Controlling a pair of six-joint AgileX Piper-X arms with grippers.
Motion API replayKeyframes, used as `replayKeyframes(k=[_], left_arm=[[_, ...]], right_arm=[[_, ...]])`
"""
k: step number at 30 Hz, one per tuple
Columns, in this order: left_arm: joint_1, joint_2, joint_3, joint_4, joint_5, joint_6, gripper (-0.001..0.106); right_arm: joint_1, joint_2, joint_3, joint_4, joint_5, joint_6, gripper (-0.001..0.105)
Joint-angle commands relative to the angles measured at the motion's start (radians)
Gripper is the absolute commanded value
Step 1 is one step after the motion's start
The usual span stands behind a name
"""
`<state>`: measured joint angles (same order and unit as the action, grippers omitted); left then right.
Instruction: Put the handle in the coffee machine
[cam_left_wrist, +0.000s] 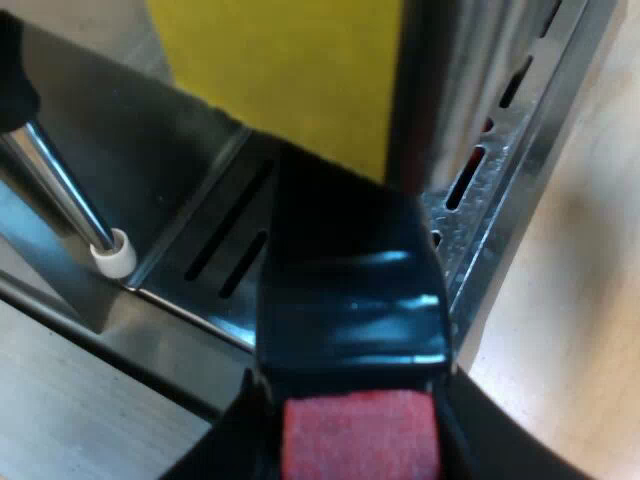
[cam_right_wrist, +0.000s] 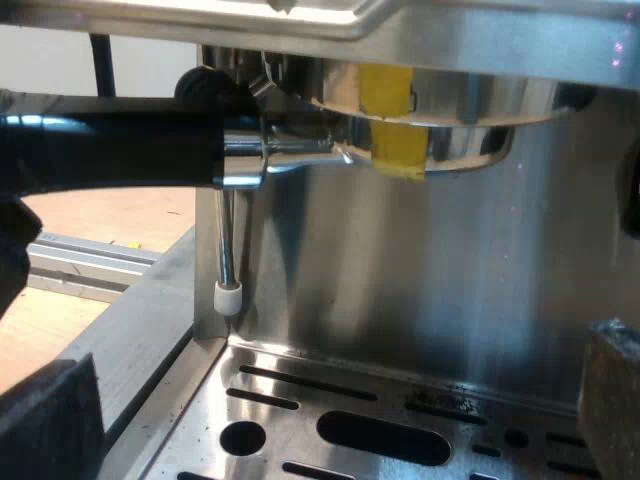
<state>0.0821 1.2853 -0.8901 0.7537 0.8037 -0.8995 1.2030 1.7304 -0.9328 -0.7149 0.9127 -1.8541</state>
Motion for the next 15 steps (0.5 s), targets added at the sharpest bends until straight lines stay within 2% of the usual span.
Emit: replayKeyframes(k=[1,7,9,11,13,14,15], left_arm=[[0.003,-0.028,-0.036,-0.046,0.142,-0.024,0.0],[0.003,-0.028,-0.068,-0.017,0.146,-0.024,0.0],[0.003,-0.028,-0.07,-0.017,0.146,-0.024,0.0],[0.003,-0.028,-0.069,-0.017,0.146,-0.024,0.0],[0.003,-0.028,-0.069,-0.015,0.146,-0.024,0.0],[0.003,-0.028,-0.069,-0.014,0.146,-0.024,0.0],[0.003,-0.028,-0.069,-0.014,0.146,-0.024,0.0]], right_arm=[[-0.002,-0.002,-0.001,-0.002,-0.014,-0.004,0.098],[-0.012,-0.002,-0.001,-0.002,-0.02,-0.004,0.098],[-0.023,-0.002,-0.001,-0.002,-0.03,-0.004,0.092],[-0.041,-0.002,-0.001,-0.002,-0.071,-0.004,0.078],[-0.051,-0.002,-0.001,-0.002,-0.092,-0.004,0.071],[-0.071,-0.002,-0.001,-0.002,-0.143,-0.004,0.055],[-0.076,0.002,-0.001,-0.002,-0.166,-0.004,0.05]])
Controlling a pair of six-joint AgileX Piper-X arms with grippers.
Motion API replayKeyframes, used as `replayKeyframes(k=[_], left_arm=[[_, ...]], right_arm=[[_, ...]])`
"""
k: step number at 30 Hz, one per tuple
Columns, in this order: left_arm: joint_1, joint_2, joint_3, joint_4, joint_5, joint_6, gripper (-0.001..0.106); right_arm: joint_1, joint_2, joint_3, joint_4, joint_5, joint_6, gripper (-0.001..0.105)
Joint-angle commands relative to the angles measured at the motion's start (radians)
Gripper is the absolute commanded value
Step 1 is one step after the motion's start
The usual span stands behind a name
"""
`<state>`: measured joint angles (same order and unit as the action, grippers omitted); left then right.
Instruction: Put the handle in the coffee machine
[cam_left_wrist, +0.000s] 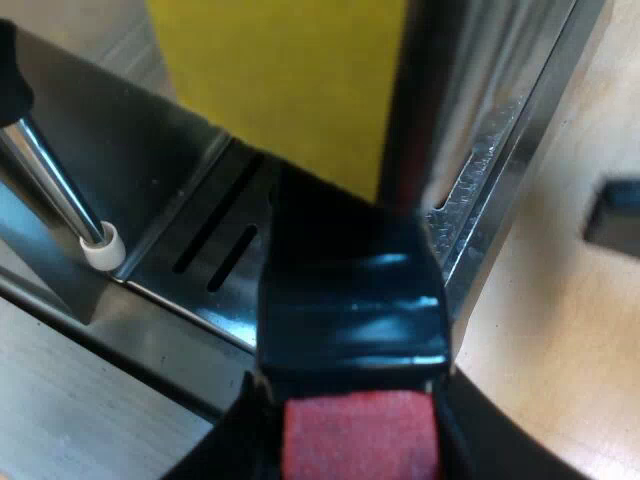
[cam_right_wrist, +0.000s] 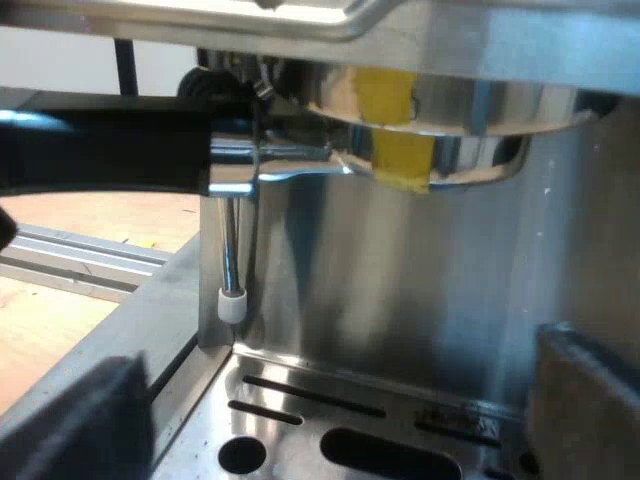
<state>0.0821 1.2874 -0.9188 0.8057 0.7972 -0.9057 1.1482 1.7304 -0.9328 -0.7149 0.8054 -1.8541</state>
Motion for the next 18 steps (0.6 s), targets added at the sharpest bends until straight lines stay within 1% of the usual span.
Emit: replayKeyframes(k=[1,2,4,8,11,12,14,17,18], left_arm=[[0.003,-0.03,-0.041,-0.066,0.152,-0.018,0.0],[0.003,-0.03,-0.041,-0.066,0.152,-0.018,0.0],[0.003,-0.03,-0.041,-0.066,0.152,-0.018,0.0],[0.003,-0.03,-0.041,-0.066,0.152,-0.018,0.0],[0.003,-0.03,-0.041,-0.066,0.152,-0.018,0.0],[0.003,-0.03,-0.041,-0.066,0.152,-0.018,0.0],[0.003,-0.03,-0.041,-0.066,0.152,-0.018,0.0],[0.003,-0.03,-0.041,-0.066,0.152,-0.018,0.0],[0.003,-0.03,-0.041,-0.066,0.152,-0.018,0.0]], right_arm=[[-0.034,0.006,-0.001,-0.002,-0.103,-0.004,0.045],[-0.044,0.013,-0.001,-0.002,-0.131,-0.004,0.044],[-0.054,0.03,-0.001,-0.005,-0.143,-0.004,0.044],[-0.082,0.081,-0.001,-0.057,-0.141,-0.004,0.045],[-0.098,0.121,-0.005,-0.128,-0.137,0.026,0.045],[-0.101,0.135,-0.009,-0.145,-0.137,0.026,0.045],[-0.11,0.159,-0.021,-0.179,-0.137,0.026,0.047],[-0.122,0.212,-0.072,-0.209,-0.131,0.024,0.057],[-0.123,0.218,-0.084,-0.209,-0.125,0.018,0.058]])
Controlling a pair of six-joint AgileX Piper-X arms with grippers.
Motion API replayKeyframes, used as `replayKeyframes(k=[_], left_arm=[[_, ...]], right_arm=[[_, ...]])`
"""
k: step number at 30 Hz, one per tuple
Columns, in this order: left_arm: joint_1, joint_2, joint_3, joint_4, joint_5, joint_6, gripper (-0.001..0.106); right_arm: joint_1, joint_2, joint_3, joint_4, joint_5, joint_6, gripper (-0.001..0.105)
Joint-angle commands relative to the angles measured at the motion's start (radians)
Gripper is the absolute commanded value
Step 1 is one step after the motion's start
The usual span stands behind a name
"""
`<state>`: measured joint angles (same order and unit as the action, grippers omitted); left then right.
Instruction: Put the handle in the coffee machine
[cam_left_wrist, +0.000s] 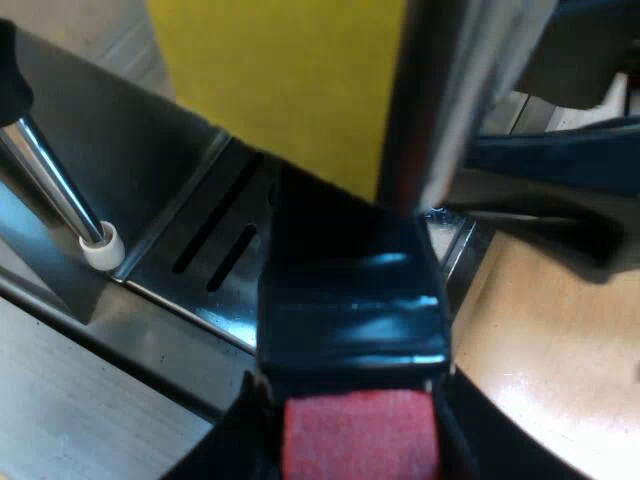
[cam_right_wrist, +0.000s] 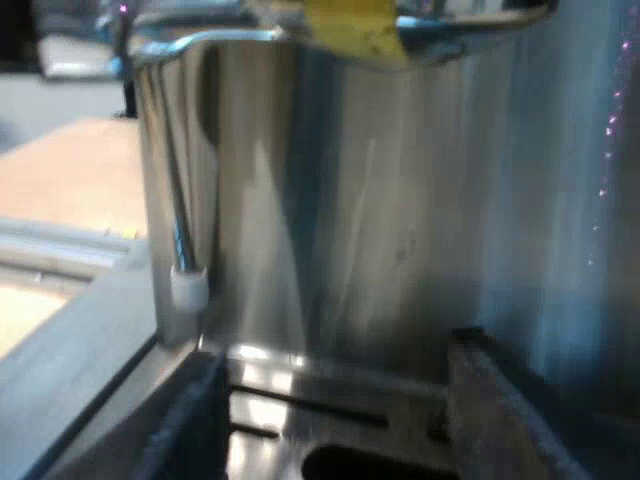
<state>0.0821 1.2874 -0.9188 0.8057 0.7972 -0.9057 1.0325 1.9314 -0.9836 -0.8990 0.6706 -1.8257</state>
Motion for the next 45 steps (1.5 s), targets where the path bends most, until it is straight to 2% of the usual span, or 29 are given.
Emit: replayKeyframes(k=[1,3,5,8,14,19,23,36,45], left_arm=[[0.003,-0.03,-0.041,-0.066,0.152,-0.018,0.0],[0.003,-0.03,-0.041,-0.065,0.152,-0.018,0.0],[0.003,-0.03,-0.041,-0.065,0.152,-0.018,0.0],[0.003,-0.03,-0.041,-0.065,0.152,-0.018,0.0],[0.003,-0.03,-0.041,-0.065,0.152,-0.018,0.0],[0.003,-0.03,-0.041,-0.065,0.152,-0.018,0.0],[0.003,-0.03,-0.041,-0.065,0.152,-0.018,0.0],[0.003,-0.03,-0.041,-0.064,0.15,-0.018,0.0],[0.003,-0.03,-0.041,-0.064,0.144,-0.018,0.0]], right_arm=[[-0.012,0.032,-0.06,-0.025,0.03,-0.023,0.057],[-0.016,0.047,-0.087,-0.025,0.057,-0.023,0.056],[-0.022,0.076,-0.14,-0.025,0.13,-0.023,0.05],[-0.029,0.088,-0.166,-0.025,0.144,-0.02,0.044],[-0.038,0.088,-0.169,-0.041,0.156,-0.021,0.044],[-0.045,0.088,-0.169,-0.17,0.135,-0.12,0.044],[-0.045,0.088,-0.169,-0.242,0.109,-0.149,0.044],[-0.049,0.088,-0.169,-0.354,0.119,-0.153,0.044],[-0.051,0.088,-0.169,-0.355,0.119,-0.15,0.044]])
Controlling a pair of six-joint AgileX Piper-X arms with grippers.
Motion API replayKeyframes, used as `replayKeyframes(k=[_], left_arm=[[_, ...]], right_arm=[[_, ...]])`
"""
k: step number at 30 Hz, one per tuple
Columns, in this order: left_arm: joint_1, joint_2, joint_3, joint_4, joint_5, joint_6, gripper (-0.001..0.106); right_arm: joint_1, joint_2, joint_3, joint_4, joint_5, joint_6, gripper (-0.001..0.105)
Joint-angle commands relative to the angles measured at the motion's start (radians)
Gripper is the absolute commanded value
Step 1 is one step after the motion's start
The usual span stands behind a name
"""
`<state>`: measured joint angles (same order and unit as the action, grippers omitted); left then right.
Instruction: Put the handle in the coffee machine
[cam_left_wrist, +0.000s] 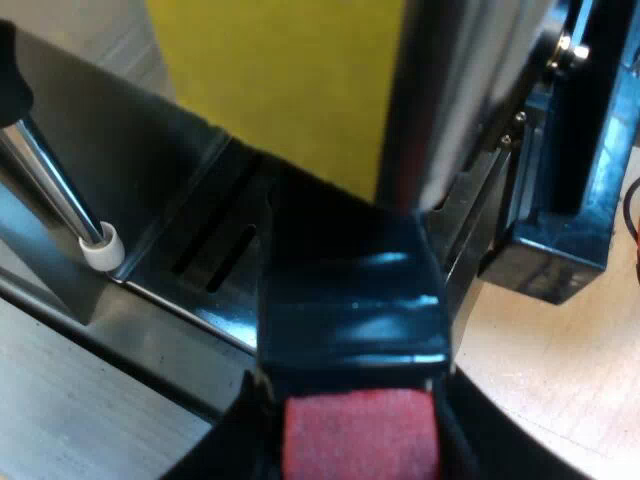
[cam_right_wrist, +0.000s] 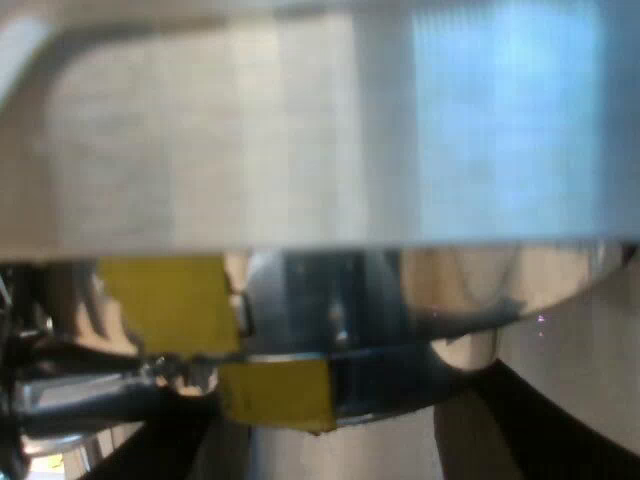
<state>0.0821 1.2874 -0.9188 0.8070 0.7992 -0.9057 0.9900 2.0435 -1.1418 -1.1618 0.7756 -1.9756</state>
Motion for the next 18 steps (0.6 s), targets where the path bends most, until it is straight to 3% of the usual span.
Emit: replayKeyframes(k=[1,8,9,10,18], left_arm=[[0.003,-0.03,-0.041,-0.065,0.142,-0.018,0.001],[0.003,-0.03,-0.041,-0.065,0.142,-0.018,0.007],[0.003,-0.03,-0.041,-0.047,0.142,-0.018,0.046],[0.003,-0.03,-0.041,-0.041,0.142,-0.018,0.051],[0.003,-0.03,-0.041,-0.011,0.135,-0.018,0.054]], right_arm=[[-0.009,-0.024,-0.015,-0.092,0.014,0.0,0.044],[-0.009,-0.024,-0.047,-0.089,0.018,-0.004,0.044],[-0.009,-0.024,-0.061,-0.078,0.025,-0.004,0.044],[-0.009,-0.024,-0.061,-0.08,0.03,-0.004,0.044],[-0.009,-0.029,-0.061,-0.083,0.036,-0.004,0.044]])
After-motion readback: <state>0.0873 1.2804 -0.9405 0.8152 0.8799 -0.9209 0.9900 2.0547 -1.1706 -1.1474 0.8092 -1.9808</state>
